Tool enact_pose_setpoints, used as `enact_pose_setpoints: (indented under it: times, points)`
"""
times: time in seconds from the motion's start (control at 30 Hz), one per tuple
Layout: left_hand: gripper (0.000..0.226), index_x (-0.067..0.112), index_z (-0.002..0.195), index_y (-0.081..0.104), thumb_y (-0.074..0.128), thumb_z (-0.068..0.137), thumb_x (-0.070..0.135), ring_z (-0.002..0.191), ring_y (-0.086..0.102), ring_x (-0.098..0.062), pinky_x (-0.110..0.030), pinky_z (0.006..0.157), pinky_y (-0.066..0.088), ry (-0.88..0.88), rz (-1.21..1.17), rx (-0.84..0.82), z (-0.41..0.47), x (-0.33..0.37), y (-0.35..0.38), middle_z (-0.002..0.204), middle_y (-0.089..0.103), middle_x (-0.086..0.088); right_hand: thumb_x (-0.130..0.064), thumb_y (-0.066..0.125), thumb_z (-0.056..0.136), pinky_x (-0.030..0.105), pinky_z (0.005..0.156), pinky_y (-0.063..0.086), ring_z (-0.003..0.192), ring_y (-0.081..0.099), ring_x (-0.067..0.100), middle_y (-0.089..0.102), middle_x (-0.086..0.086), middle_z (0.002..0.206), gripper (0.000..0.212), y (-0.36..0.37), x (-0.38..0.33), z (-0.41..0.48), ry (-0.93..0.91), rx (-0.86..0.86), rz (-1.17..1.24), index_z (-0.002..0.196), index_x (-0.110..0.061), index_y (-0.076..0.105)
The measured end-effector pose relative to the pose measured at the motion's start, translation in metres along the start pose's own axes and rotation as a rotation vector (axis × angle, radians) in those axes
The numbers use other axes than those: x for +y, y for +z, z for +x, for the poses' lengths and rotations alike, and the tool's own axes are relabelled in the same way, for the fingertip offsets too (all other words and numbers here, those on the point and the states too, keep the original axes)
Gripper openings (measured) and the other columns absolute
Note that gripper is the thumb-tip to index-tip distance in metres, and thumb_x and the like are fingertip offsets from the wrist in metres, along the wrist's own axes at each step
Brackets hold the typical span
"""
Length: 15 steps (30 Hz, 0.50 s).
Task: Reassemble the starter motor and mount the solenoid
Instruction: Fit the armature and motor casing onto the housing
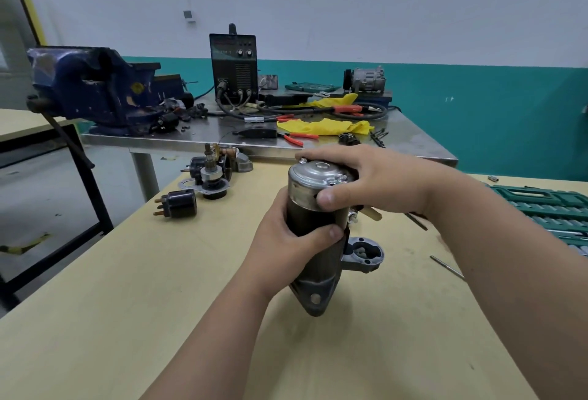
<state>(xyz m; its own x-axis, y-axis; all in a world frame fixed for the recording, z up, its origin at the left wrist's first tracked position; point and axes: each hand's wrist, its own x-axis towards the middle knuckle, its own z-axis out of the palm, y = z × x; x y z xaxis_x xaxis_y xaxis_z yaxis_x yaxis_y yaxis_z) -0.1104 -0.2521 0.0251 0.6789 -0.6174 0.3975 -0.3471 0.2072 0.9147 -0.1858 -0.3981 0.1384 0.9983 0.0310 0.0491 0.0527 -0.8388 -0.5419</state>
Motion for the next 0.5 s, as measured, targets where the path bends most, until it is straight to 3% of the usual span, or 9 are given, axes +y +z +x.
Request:
enact_pose_setpoints:
  times: [0.07,0.2,0.27,0.33,0.37,0.43,0.5]
  points:
    - [0.049,0.054,0.102,0.060,0.077,0.059,0.039,0.098,0.067,-0.002,-0.014,0.073,0.052,0.003,0.003,-0.007,0.001,-0.001,0.000,0.104,0.070,0.017,-0.063,0.058,0.070,0.035,0.097,0.043,0.122,0.047,0.009,0.045,-0.021,0.138,0.061,-0.002,0.005,0.001,-0.001,-0.027,0.063,0.129,-0.061,0.042]
    - [0.052,0.051,0.106,0.057,0.076,0.059,0.041,0.097,0.066,-0.002,-0.014,0.072,0.052,0.012,0.007,0.031,0.002,-0.001,0.003,0.103,0.070,0.017,-0.069,0.052,0.072,0.037,0.101,0.041,0.123,0.045,0.006,0.044,-0.023,0.140,0.059,0.002,0.009,0.003,0.002,0.060,0.083,0.129,-0.059,0.043]
    - [0.062,0.047,0.116,0.052,0.078,0.061,0.039,0.100,0.065,-0.001,-0.013,0.073,0.052,0.036,0.012,0.075,0.000,-0.003,0.005,0.106,0.068,0.019,-0.073,0.049,0.071,0.034,0.099,0.041,0.122,0.045,0.005,0.044,-0.023,0.139,0.064,0.009,0.012,0.003,0.003,0.113,0.033,0.132,-0.058,0.040]
    - [0.072,0.047,0.124,0.046,0.079,0.061,0.038,0.103,0.064,0.000,-0.013,0.076,0.052,0.053,0.022,0.110,-0.002,-0.006,0.004,0.110,0.067,0.021,-0.073,0.044,0.074,0.028,0.084,0.044,0.106,0.052,0.001,0.050,-0.018,0.131,0.065,0.013,0.011,0.002,-0.001,0.258,0.044,0.134,-0.050,0.039]
    - [0.075,0.048,0.126,0.045,0.079,0.060,0.038,0.104,0.063,0.001,-0.012,0.077,0.052,0.053,0.024,0.117,-0.003,-0.006,0.004,0.111,0.066,0.022,-0.068,0.042,0.079,0.025,0.070,0.043,0.087,0.055,-0.002,0.057,-0.014,0.117,0.059,0.013,0.010,0.003,-0.027,0.410,0.157,0.131,-0.041,0.044]
    - [0.075,0.052,0.124,0.045,0.080,0.058,0.040,0.104,0.063,0.002,-0.010,0.075,0.052,0.045,0.022,0.120,-0.003,-0.007,0.003,0.112,0.066,0.023,-0.045,0.040,0.092,0.023,0.046,0.031,0.048,0.042,0.002,0.059,-0.007,0.075,0.033,0.006,0.002,0.004,-0.123,0.719,0.592,0.108,-0.021,0.057]
    - [0.073,0.056,0.121,0.046,0.080,0.058,0.039,0.103,0.063,0.003,-0.009,0.074,0.051,0.041,0.026,0.111,-0.003,-0.005,0.004,0.111,0.066,0.023,-0.029,0.035,0.099,0.021,0.038,0.023,0.037,0.027,0.011,0.040,-0.004,0.051,0.028,-0.003,-0.016,0.004,-0.276,0.768,1.135,0.084,-0.016,0.055]
